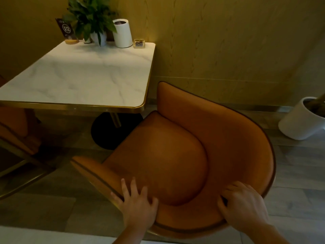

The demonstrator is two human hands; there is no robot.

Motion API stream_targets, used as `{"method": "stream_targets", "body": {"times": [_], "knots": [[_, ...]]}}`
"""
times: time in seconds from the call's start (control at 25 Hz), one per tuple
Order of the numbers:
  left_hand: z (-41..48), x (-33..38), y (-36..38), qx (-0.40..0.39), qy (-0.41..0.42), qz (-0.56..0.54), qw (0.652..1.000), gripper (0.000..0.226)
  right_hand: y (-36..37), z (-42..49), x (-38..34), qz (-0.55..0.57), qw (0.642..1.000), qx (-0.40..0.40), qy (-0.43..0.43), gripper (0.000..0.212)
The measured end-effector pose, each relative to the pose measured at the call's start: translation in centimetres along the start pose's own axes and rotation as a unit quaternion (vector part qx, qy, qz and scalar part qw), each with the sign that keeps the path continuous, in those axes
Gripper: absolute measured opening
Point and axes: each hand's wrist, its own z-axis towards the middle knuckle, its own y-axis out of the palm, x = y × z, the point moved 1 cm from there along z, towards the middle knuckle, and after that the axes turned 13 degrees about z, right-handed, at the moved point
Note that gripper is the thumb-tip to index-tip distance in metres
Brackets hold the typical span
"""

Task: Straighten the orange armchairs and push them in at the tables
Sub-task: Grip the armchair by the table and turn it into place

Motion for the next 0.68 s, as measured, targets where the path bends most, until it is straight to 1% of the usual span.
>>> {"method": "stream_targets", "body": {"times": [0.24, 0.32, 0.44, 0.52, 0.6, 0.68], "knots": [[1.3, 3.4, -1.7, 0.014, -0.006, -0.025, 1.000, 0.061, -1.1, 2.8, 3.3, -0.016, 0.999, -0.015, 0.028, 0.031], [2.3, 5.0, -2.2, 0.016, -0.006, -0.021, 1.000, 0.062, -1.5, 4.3, 4.9, -0.012, 0.999, -0.008, 0.036, 0.028], [3.9, 7.5, -3.2, 0.021, -0.002, -0.020, 1.000, 0.064, -1.8, 6.8, 7.3, -0.038, 0.998, -0.019, 0.043, 0.027], [4.7, 8.7, -3.9, 0.018, 0.023, -0.021, 0.999, 0.068, -2.3, 8.5, 9.0, -0.052, 0.997, -0.024, 0.046, 0.027], [5.6, 8.6, -4.2, 0.023, 0.071, -0.012, 0.997, 0.078, -2.9, 10.2, 11.0, -0.057, 0.997, -0.028, 0.043, 0.024], [7.1, 7.5, -4.4, 0.070, 0.108, 0.004, 0.992, 0.088, -3.2, 11.7, 13.3, -0.054, 0.997, -0.025, 0.046, 0.022]]}}
